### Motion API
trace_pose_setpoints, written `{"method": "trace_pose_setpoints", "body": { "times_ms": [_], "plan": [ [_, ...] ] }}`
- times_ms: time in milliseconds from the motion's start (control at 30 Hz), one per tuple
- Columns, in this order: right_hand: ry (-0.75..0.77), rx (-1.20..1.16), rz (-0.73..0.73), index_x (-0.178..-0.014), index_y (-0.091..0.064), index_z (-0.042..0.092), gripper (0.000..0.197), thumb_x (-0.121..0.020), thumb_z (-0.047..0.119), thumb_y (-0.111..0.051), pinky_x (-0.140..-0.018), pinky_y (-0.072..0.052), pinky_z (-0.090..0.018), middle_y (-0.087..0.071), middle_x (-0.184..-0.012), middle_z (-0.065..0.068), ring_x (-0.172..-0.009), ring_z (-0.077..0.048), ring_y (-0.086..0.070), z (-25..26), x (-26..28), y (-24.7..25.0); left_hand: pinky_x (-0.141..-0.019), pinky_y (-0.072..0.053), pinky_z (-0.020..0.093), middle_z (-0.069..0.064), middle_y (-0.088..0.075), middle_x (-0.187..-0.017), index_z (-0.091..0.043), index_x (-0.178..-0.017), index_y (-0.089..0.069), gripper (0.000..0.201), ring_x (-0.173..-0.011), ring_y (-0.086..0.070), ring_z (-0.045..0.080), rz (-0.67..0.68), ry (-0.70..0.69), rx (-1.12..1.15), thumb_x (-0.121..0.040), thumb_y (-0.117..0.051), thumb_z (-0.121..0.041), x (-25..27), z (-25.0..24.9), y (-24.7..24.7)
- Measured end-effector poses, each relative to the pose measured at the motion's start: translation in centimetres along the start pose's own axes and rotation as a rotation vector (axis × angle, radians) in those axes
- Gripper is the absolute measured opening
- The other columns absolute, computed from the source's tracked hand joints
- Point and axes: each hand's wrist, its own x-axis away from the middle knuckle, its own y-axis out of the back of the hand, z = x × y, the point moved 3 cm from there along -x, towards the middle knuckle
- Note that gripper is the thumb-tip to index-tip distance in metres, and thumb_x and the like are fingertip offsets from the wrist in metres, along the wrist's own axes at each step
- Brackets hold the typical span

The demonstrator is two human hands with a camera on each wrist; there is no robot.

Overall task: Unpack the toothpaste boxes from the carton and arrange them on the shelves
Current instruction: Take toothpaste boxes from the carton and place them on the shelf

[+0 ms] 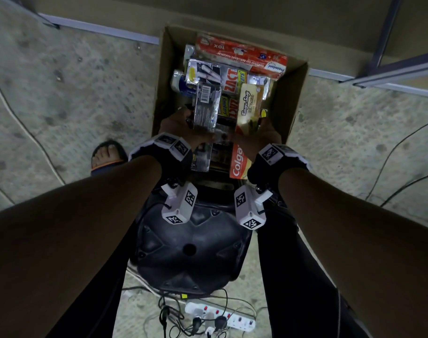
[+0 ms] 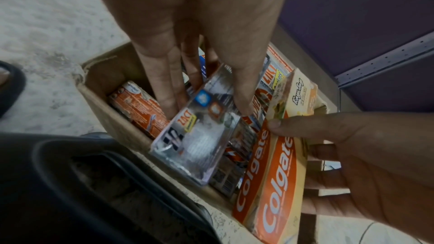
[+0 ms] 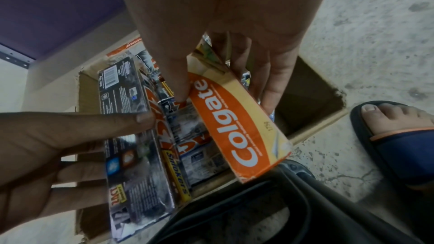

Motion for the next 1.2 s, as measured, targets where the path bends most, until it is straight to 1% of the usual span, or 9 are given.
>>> {"method": "trace_pose_setpoints", "body": {
  "times_ms": [233,333,467,567,667,767,1000,1100,1200],
  "plan": [
    [0.02,0.041,-0.016,-0.141,-0.041,0.018,0.087,-0.071,0.05,-0.082,-0.077,-0.038,-0.02,-0.056,-0.132,0.001,-0.116,-0.022,-0.058,1.0,2.9,1.4,-0.071,-0.051,0.018,-0.01,-0.063,-0.093,-0.031,-0.112,-0.063,0.083,-0.079,-0.062,0.009,0.072,-0.001,-0.014,-0.044,-0.077,-0.077,2.1,-1.0,1.9],
    [0.039,0.018,-0.016,-0.142,-0.042,0.022,0.088,-0.07,0.053,-0.082,-0.08,-0.044,-0.024,-0.057,-0.118,0.006,-0.11,-0.02,-0.06,1.6,5.0,2.5,-0.081,-0.06,0.037,-0.005,-0.073,-0.097,-0.03,-0.11,-0.066,0.071,-0.09,-0.07,0.019,0.121,0.036,0.048,-0.053,-0.085,-0.067,3.9,-1.7,3.0],
    [0.06,0.029,-0.011,-0.145,-0.042,0.021,0.093,-0.067,0.051,-0.084,-0.093,-0.053,-0.036,-0.058,-0.134,0.001,-0.117,-0.024,-0.059,2.4,8.1,4.5,-0.077,-0.061,0.042,-0.001,-0.075,-0.08,-0.027,-0.084,-0.063,0.039,-0.079,-0.073,0.017,0.167,-0.049,0.041,-0.064,-0.086,-0.05,7.4,-3.3,5.1],
    [0.077,-0.002,-0.039,-0.139,-0.049,0.023,0.081,-0.069,0.041,-0.086,-0.081,-0.051,-0.027,-0.062,-0.116,0.008,-0.11,-0.021,-0.063,2.9,10.5,6.1,-0.068,-0.06,0.033,0.003,-0.074,-0.081,-0.014,-0.09,-0.066,0.043,-0.074,-0.072,0.014,0.186,-0.082,0.034,-0.067,-0.085,-0.045,9.9,-4.6,6.8],
    [0.079,-0.004,-0.037,-0.136,-0.05,0.024,0.079,-0.068,0.041,-0.086,-0.076,-0.051,-0.024,-0.06,-0.113,0.009,-0.103,-0.018,-0.062,3.4,13.0,7.7,-0.057,-0.045,0.015,-0.013,-0.07,-0.075,-0.026,-0.085,-0.065,0.04,-0.062,-0.063,-0.009,0.161,-0.135,-0.021,-0.063,-0.081,-0.055,12.4,-5.8,8.7],
    [0.122,-0.019,-0.04,-0.132,-0.053,0.022,0.072,-0.07,0.037,-0.086,-0.058,-0.041,-0.014,-0.058,-0.104,0.012,-0.087,-0.01,-0.056,4.1,15.5,9.1,-0.053,-0.043,0.01,-0.015,-0.07,-0.076,-0.026,-0.086,-0.066,0.042,-0.063,-0.063,-0.009,0.14,-0.158,-0.003,-0.061,-0.082,-0.055,15.1,-7.0,10.4],
    [0.144,-0.086,-0.011,-0.133,-0.053,0.019,0.067,-0.074,0.028,-0.085,-0.074,-0.05,-0.023,-0.069,-0.117,0.002,-0.098,-0.016,-0.067,5.8,22.0,12.1,-0.084,-0.057,0.038,-0.006,-0.073,-0.092,-0.022,-0.101,-0.065,0.059,-0.086,-0.07,0.012,0.156,-0.21,0.03,-0.06,-0.081,-0.062,20.7,-9.3,13.4],
    [0.153,-0.105,-0.003,-0.13,-0.055,0.018,0.063,-0.075,0.027,-0.084,-0.069,-0.049,-0.02,-0.068,-0.118,0.001,-0.098,-0.015,-0.066,6.3,24.8,13.2,-0.097,-0.052,0.038,-0.004,-0.069,-0.116,-0.024,-0.122,-0.06,0.074,-0.106,-0.065,0.015,0.132,-0.229,-0.01,-0.063,-0.079,-0.065,23.0,-10.1,14.5],
    [0.164,-0.123,-0.002,-0.13,-0.055,0.019,0.062,-0.075,0.028,-0.084,-0.084,-0.055,-0.031,-0.067,-0.119,0.0,-0.102,-0.019,-0.066,6.8,27.6,14.2,-0.1,-0.05,0.039,-0.002,-0.065,-0.125,-0.023,-0.131,-0.055,0.082,-0.112,-0.063,0.019,0.135,-0.239,0.053,-0.064,-0.081,-0.062,25.6,-11.0,15.6]
  ]
}}
